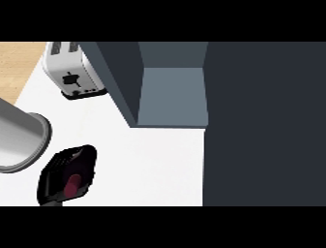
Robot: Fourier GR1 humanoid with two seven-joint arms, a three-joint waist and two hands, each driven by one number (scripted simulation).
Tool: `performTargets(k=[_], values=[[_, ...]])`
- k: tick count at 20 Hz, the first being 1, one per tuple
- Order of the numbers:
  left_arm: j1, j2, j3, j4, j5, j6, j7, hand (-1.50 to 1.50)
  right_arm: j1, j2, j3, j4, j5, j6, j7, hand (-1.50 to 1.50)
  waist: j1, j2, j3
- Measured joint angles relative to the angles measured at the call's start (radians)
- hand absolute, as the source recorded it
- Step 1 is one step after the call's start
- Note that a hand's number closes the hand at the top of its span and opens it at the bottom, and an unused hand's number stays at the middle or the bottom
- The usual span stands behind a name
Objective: Pick up the wine, place it into the cabinet and close the cabinet
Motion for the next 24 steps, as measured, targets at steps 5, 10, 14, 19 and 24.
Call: performTargets(k=[5,10,14,19,24], values=[[0.099,-0.062,-0.079,-0.168,0.014,-0.008,0.040,1.50,-0.001,0.002,0.003,0.005,-0.002,-0.001,0.005,-1.50,0.004,0.004,-0.006],[0.257,-0.107,-0.227,-0.398,0.073,0.006,0.153,1.50,-0.010,0.009,0.004,0.028,0.012,0.000,-0.013,-1.50,0.003,0.011,-0.015],[0.368,-0.120,-0.324,-0.662,0.133,0.037,0.302,1.50,-0.014,0.010,0.003,0.053,0.020,0.008,-0.029,-1.50,-0.001,0.015,-0.018],[0.468,-0.125,-0.440,-0.967,0.182,0.152,0.462,1.50,-0.021,0.023,0.029,0.053,0.038,-0.002,-0.019,-1.50,-0.007,0.017,-0.020],[0.459,-0.127,-0.525,-1.146,0.182,0.309,0.570,1.50,-0.004,0.019,0.025,0.051,0.031,0.016,-0.029,-1.50,-0.013,0.019,-0.021]])
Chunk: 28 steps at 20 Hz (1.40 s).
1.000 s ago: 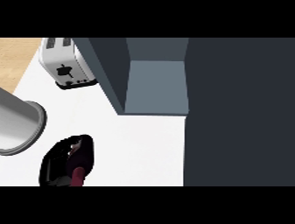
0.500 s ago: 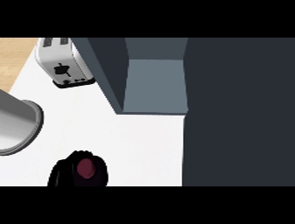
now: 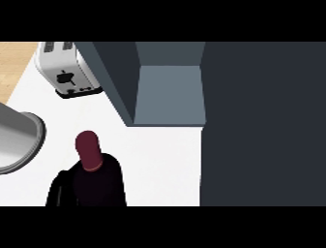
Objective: Pick up the wine, place it into the cabinet and close the cabinet
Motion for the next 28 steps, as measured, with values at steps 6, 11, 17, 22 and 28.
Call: performTargets(k=[6,11,17,22,28], values=[[-0.147,0.000,-0.047,-0.045,0.019,0.163,0.134,1.50,0.006,-0.002,-0.021,0.028,-0.013,0.020,-0.031,-1.50,-0.006,0.001,-0.001],[-0.308,-0.001,-0.099,-0.004,0.006,0.319,0.176,1.50,0.012,-0.001,-0.029,0.036,-0.021,0.031,-0.045,-1.50,-0.009,0.002,-0.001],[-0.477,-0.001,-0.112,0.154,-0.017,0.419,0.146,1.50,-0.005,0.007,-0.009,0.023,0.001,0.013,-0.029,-1.50,-0.011,0.002,-0.001],[-0.562,-0.001,-0.131,0.270,-0.041,0.458,0.130,1.50,-0.020,-0.002,-0.018,0.019,-0.007,0.005,-0.009,-1.50,-0.011,0.003,-0.001],[-0.651,-0.001,-0.188,0.390,-0.001,0.549,0.095,1.50,-0.018,-0.021,-0.052,0.037,-0.042,0.027,-0.019,-1.50,-0.012,0.003,-0.001]])
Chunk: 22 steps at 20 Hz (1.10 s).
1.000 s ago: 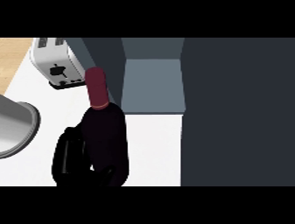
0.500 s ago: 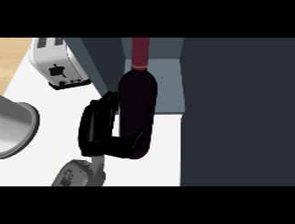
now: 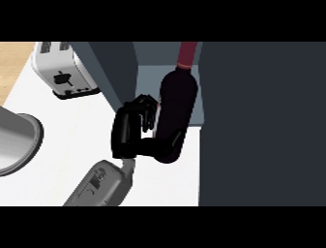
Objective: Pick up the wine, place it into the cabinet and close the cabinet
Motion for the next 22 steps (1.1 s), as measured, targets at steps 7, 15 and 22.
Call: performTargets(k=[7,15,22], values=[[-0.074,0.000,-0.064,0.135,0.130,0.086,-0.080,1.50,-0.014,0.001,0.002,0.008,0.008,-0.006,0.004,-1.50,-0.002,0.000,0.000],[-0.094,0.000,-0.078,0.275,0.227,0.078,-0.177,1.50,-0.013,0.007,0.012,0.016,0.023,-0.002,-0.011,-1.50,-0.002,0.000,0.000],[-0.115,0.000,-0.060,0.403,0.348,0.010,-0.293,1.50,-0.001,0.008,0.010,-0.012,-0.001,-0.009,0.013,-1.50,-0.004,0.001,0.000]])
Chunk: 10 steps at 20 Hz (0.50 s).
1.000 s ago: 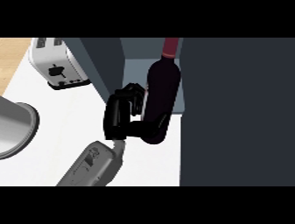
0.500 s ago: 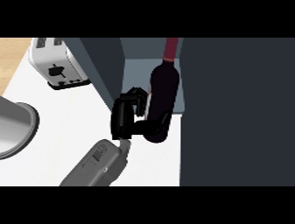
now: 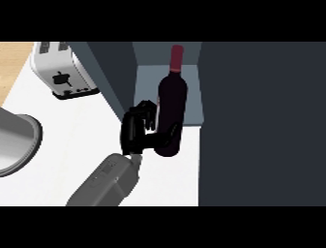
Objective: Pick up the wine, place it into the cabinet and close the cabinet
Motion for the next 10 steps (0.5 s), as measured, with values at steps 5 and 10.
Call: performTargets(k=[5,10], values=[[-0.058,0.000,0.004,0.120,0.117,-0.082,-0.076,1.50,-0.011,-0.004,-0.008,0.049,-0.001,0.020,-0.030,-1.50,-0.005,0.002,0.000],[-0.138,0.000,0.007,0.264,0.193,-0.158,-0.130,1.50,0.022,0.006,-0.001,0.029,-0.002,0.030,-0.039,-1.50,-0.010,0.003,0.000]])
